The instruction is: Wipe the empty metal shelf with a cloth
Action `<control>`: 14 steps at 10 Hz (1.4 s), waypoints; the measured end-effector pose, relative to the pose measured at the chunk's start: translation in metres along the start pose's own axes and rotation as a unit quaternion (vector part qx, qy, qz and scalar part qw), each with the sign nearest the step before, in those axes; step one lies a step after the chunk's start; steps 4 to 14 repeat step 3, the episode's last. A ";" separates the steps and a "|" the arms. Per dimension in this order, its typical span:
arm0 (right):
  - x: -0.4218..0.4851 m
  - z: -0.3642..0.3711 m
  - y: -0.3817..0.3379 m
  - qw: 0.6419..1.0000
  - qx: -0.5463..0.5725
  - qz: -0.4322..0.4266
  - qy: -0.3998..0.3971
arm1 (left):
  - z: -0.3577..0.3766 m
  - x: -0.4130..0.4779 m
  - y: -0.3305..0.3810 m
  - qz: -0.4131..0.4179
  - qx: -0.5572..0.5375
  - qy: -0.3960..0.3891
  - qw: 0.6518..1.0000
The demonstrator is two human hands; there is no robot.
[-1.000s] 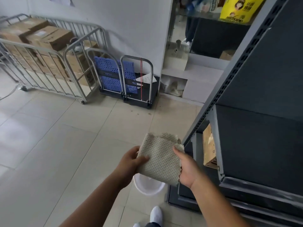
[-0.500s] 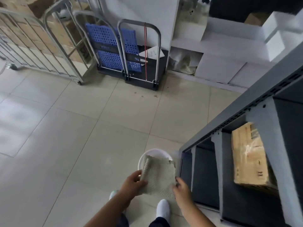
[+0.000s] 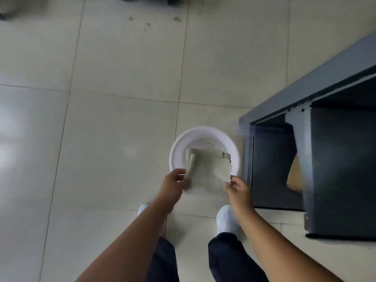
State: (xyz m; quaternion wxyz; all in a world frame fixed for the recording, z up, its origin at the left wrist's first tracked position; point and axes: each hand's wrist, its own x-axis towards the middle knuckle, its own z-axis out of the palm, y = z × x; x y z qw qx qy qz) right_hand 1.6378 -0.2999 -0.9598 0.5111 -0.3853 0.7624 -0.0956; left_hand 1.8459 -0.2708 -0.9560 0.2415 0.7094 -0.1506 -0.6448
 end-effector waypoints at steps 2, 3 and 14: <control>0.125 0.067 0.084 1.000 -0.025 0.009 -0.015 | 0.021 0.131 -0.067 0.009 0.058 0.036 0.998; 0.174 0.085 0.110 0.991 -0.009 0.076 -0.106 | 0.029 0.177 -0.088 -0.039 0.025 0.023 0.999; 0.174 0.085 0.110 0.991 -0.009 0.076 -0.106 | 0.029 0.177 -0.088 -0.039 0.025 0.023 0.999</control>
